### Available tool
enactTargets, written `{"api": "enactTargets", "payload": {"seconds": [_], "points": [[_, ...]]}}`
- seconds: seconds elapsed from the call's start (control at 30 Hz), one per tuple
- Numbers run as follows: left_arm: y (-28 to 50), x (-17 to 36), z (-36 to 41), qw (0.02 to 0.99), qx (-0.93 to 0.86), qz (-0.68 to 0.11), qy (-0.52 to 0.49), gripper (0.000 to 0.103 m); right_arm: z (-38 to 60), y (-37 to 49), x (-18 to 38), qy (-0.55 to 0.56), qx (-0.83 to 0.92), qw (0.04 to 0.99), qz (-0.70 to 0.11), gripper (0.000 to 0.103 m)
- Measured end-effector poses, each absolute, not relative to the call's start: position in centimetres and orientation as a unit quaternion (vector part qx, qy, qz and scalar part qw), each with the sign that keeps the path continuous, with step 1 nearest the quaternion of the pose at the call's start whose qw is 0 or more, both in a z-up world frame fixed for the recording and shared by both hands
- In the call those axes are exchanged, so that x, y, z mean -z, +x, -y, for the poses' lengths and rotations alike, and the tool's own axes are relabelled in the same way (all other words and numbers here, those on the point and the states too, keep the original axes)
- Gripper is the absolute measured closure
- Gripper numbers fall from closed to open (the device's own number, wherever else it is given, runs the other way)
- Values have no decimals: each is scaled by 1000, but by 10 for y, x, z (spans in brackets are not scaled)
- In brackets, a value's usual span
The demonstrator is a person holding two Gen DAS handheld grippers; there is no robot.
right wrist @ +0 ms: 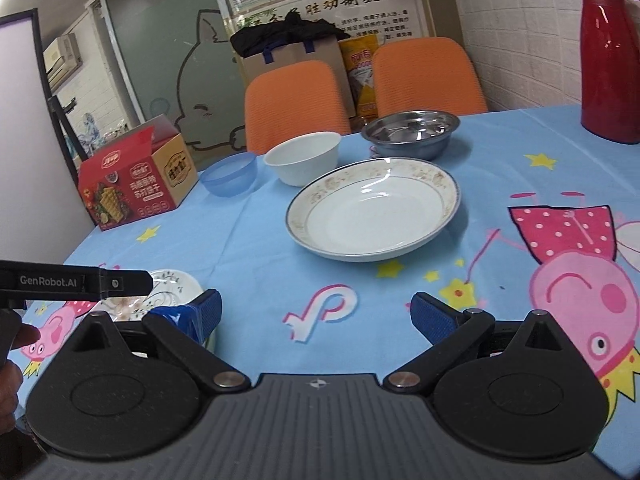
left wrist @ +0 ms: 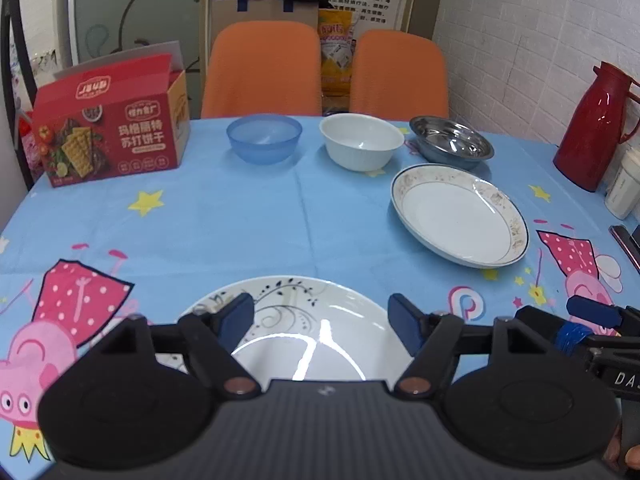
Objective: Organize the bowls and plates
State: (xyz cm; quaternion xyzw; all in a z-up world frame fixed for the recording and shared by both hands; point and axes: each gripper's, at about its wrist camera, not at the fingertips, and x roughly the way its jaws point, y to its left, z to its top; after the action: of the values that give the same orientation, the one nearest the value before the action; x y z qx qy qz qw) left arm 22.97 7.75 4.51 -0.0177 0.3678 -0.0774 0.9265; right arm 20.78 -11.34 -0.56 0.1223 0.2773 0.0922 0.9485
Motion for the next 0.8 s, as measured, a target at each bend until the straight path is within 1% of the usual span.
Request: {"api": "enactTargets", "payload": {"seconds": [0.37, 0.8], "points": [[251, -43, -40, 922, 90, -377, 9, 31, 151, 219, 15, 149, -69, 945, -285, 14], [267, -44, -31, 917, 100, -386, 12, 30, 164, 229, 21, 164, -68, 941, -287, 14]]}}
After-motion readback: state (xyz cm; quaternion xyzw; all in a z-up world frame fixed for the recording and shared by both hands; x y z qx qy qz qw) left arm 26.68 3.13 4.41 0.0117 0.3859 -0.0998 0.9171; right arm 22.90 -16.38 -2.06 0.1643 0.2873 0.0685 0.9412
